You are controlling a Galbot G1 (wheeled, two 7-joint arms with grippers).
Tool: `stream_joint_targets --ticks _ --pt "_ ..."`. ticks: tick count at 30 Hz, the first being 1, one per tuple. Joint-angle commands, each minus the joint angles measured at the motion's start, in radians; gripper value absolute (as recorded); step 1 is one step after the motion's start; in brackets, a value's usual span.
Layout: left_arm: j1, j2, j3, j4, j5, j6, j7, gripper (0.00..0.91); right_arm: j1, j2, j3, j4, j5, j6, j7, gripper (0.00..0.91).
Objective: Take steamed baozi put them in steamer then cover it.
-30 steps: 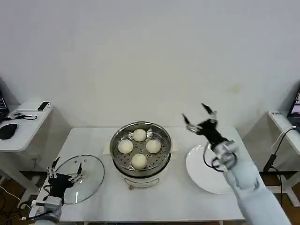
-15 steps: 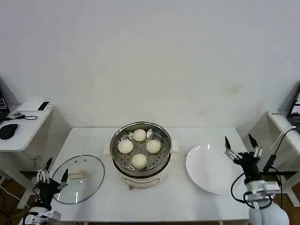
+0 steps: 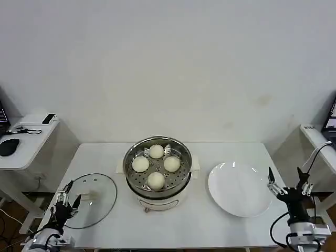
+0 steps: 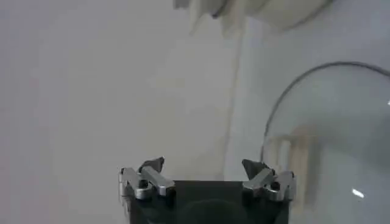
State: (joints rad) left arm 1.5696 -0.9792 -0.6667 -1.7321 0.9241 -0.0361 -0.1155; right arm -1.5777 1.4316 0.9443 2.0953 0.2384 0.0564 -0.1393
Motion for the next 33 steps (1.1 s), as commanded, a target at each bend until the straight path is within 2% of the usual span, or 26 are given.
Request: stream_joint_targets --ticks 1,8,33 --pt "-0.038 0.040 0.054 0.075 0.081 -0.001 0.010 0.907 -0.047 0.037 0.029 0.037 0.013 -0.013 0.003 0.907" --pt "-0.060 0.050 0.069 0.095 0.078 0.001 0.009 0.907 -0.045 0.046 0.026 0.041 0.003 -0.016 0.005 0.907" --pt "-0.300 0.057 0.184 0.280 0.079 -0.003 -0.022 0.907 -0.079 0.079 0.020 0.064 -0.024 -0.009 0.000 0.907"
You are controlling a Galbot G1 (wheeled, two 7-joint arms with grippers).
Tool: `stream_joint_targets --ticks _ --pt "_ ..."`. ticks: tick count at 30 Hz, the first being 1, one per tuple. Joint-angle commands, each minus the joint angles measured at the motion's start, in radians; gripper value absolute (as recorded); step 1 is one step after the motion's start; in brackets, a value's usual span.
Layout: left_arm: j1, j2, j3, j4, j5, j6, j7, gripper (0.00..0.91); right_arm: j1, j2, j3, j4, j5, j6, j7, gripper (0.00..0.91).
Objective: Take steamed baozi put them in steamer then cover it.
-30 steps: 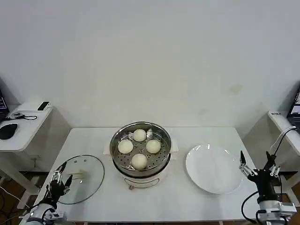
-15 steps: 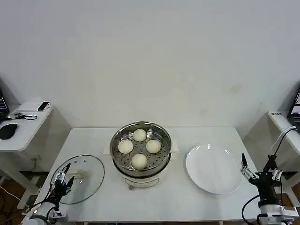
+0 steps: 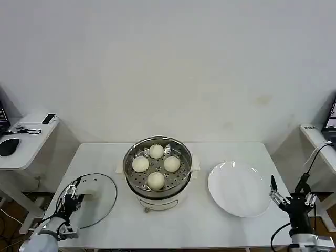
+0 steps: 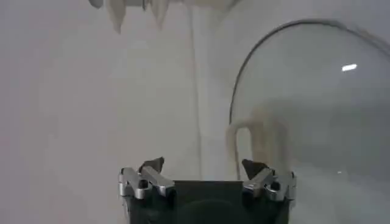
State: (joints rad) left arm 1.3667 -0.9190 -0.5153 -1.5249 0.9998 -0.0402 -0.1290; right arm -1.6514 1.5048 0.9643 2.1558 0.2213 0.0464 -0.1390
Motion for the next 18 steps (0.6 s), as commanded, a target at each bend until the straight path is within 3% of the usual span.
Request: stream_joint_targets --ticks 1,2,3,4,5,18 --pt "-0.099 -0.003 0.036 0.079 0.004 -0.001 -0.007 0.907 -0.005 0.006 0.000 0.003 -0.008 0.001 0.000 0.907" --pt "-0.101 -0.002 0.037 0.081 0.004 -0.002 -0.007 0.786 -0.005 0.007 0.000 0.004 -0.009 0.001 0.000 0.907" --pt "-0.101 -0.004 0.039 0.085 0.002 -0.004 -0.008 0.212 -0.005 0.007 0.000 0.004 -0.009 0.001 0.000 0.907" --pt "-0.101 -0.006 0.039 0.088 0.002 -0.005 -0.010 0.060 -0.005 0.007 -0.001 0.004 -0.010 0.001 0.000 0.907" --pt "-0.100 -0.007 0.039 0.089 0.002 -0.005 -0.011 0.000 -0.006 0.007 -0.001 0.004 -0.011 0.001 0.000 0.907" --pt "-0.081 -0.025 0.005 0.081 0.010 -0.038 -0.035 0.000 -0.010 0.000 -0.002 0.012 -0.008 -0.004 0.000 0.907"
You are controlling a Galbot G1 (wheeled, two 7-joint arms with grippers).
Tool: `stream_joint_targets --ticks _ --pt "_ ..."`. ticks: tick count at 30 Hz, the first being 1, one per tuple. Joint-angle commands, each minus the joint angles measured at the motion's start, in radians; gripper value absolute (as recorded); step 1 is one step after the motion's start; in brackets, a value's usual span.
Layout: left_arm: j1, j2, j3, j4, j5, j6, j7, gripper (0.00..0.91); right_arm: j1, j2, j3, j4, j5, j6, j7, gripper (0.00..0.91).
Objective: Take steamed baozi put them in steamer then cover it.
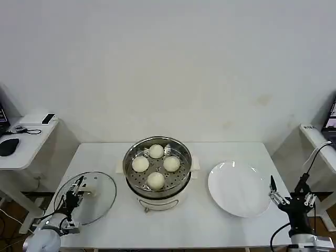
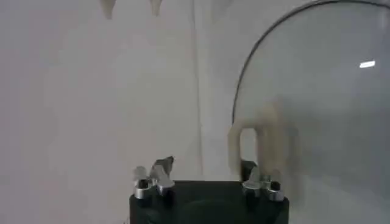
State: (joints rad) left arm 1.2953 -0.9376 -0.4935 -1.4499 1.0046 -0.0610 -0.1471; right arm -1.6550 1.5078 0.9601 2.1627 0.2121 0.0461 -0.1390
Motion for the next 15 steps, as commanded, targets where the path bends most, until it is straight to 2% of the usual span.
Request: stream_joint_targets --ticks 1,10,15 --pt "-0.004 -0.010 -0.024 0.003 0.013 -0.021 -0.021 0.000 -0.008 -0.006 0.003 0.006 0.003 -0.004 0.000 0.907" --pt "0.084 -0.030 -0.118 -0.123 0.053 -0.018 -0.080 0.000 -0.012 -0.008 -0.004 0.012 -0.002 0.000 -0.003 0.907" --pt "0.152 -0.035 -0.176 -0.243 0.034 0.045 -0.074 0.000 -0.016 -0.010 -0.019 0.006 -0.015 0.004 -0.006 0.907"
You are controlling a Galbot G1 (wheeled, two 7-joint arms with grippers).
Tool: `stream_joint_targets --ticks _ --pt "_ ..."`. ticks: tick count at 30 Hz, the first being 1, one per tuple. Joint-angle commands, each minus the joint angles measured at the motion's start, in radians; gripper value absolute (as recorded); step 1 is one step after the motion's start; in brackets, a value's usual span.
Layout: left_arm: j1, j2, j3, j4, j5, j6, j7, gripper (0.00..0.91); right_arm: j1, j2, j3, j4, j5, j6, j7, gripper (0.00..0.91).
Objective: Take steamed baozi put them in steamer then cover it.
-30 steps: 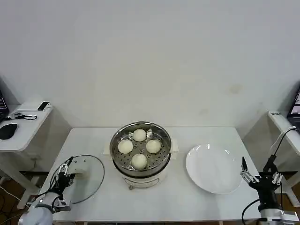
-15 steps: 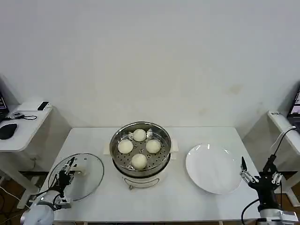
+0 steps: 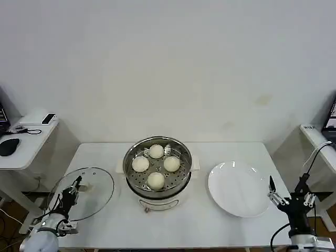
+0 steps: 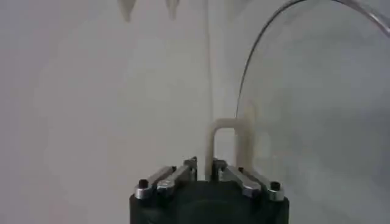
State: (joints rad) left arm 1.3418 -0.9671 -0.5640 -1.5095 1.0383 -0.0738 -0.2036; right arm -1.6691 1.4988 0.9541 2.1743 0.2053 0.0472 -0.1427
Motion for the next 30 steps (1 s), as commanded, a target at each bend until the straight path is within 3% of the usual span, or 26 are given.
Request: stream_joint_targets --ticks 1,15,23,30 --pt "0.128 -0.005 -0.117 -0.231 -0.012 0.079 -0.011 0.000 -0.002 -0.001 -0.015 -0.007 -0.011 0.004 -0.002 0.907" --pt "0.101 0.069 -0.195 -0.407 -0.098 0.238 0.136 0.000 0.002 -0.014 -0.032 -0.024 -0.043 0.010 -0.014 0.907" --pt "-0.045 0.092 0.018 -0.475 -0.100 0.347 0.223 0.000 -0.002 -0.006 -0.053 -0.029 -0.073 0.020 -0.019 0.907" --pt "-0.149 0.035 0.191 -0.491 -0.034 0.421 0.269 0.000 -0.013 -0.003 -0.065 -0.026 -0.091 0.023 -0.014 0.907"
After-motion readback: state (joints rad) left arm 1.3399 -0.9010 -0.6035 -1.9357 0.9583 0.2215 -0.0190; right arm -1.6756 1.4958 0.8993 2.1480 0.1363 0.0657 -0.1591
